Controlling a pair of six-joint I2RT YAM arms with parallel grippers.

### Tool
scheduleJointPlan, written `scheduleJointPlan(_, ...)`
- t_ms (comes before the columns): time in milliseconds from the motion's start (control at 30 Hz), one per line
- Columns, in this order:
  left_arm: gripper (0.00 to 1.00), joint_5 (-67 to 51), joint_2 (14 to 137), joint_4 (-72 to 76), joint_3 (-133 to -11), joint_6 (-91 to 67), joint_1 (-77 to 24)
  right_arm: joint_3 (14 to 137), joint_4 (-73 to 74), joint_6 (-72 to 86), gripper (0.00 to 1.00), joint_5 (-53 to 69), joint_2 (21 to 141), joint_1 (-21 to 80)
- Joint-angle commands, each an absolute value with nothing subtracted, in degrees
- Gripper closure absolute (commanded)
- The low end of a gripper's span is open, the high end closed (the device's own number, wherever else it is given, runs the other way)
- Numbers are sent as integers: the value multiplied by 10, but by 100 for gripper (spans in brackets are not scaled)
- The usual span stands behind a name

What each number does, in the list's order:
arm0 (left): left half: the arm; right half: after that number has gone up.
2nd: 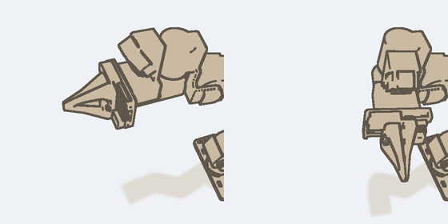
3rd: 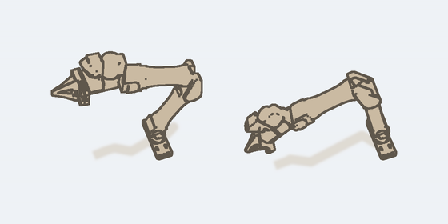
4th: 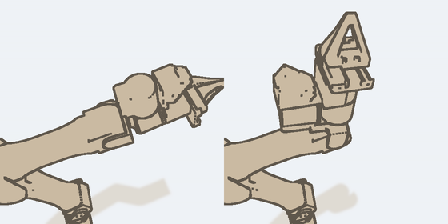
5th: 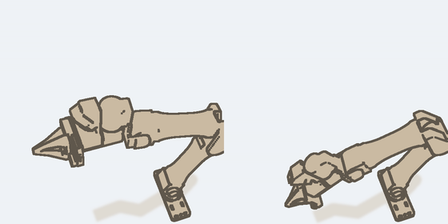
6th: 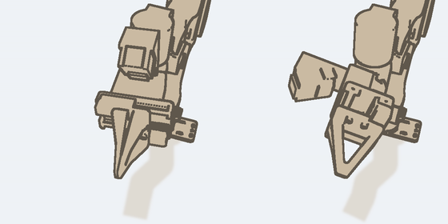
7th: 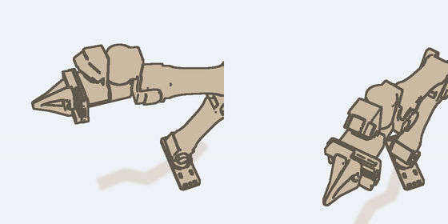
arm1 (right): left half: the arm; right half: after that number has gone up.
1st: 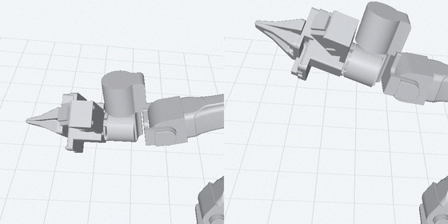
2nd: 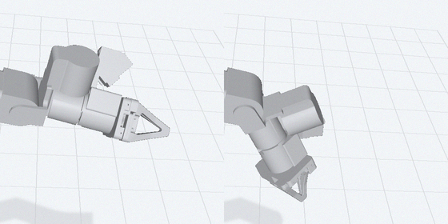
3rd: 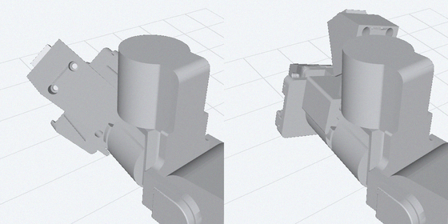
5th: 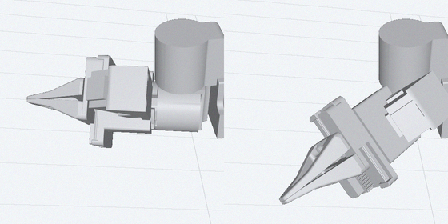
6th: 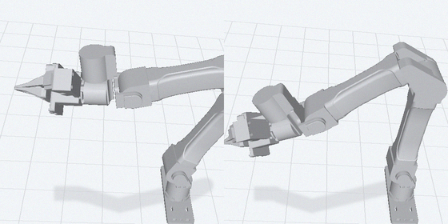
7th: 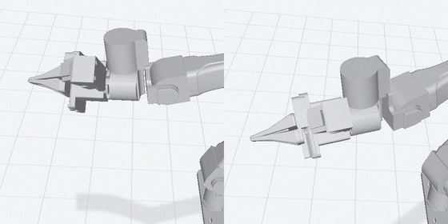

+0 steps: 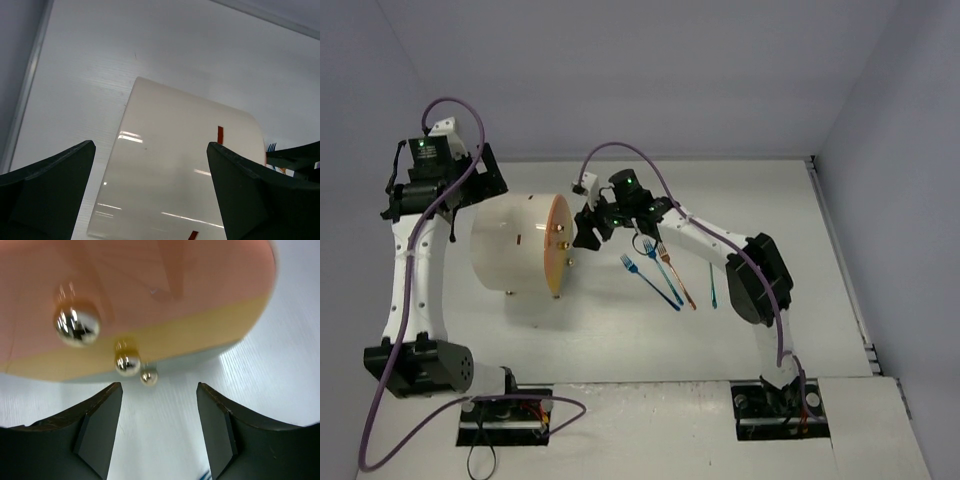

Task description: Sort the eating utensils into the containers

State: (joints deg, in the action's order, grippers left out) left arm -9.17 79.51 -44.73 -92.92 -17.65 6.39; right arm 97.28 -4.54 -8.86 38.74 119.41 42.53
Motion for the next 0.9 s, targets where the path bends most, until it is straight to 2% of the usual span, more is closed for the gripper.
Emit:
scheduleJointPlan(0, 7, -48, 733, -431, -980, -127, 43, 930, -82, -74, 41, 387, 1109, 402)
scheduleJointPlan(200, 7, -4, 689, -431, -943, -83, -55, 892, -83, -75, 41, 405, 1125, 401)
scheduleJointPlan(400, 7, 114, 663, -429, -869, -63, -175, 921, -87, -63, 42, 419, 1181, 408)
scheduleJointPlan(633, 7, 198, 677, -425, -824, -84, -239, 974, -93, -49, 43, 427, 1239, 431)
scheduleJointPlan(867, 7, 234, 674, -405, -784, -110, -243, 1010, -102, -37, 46, 430, 1276, 448)
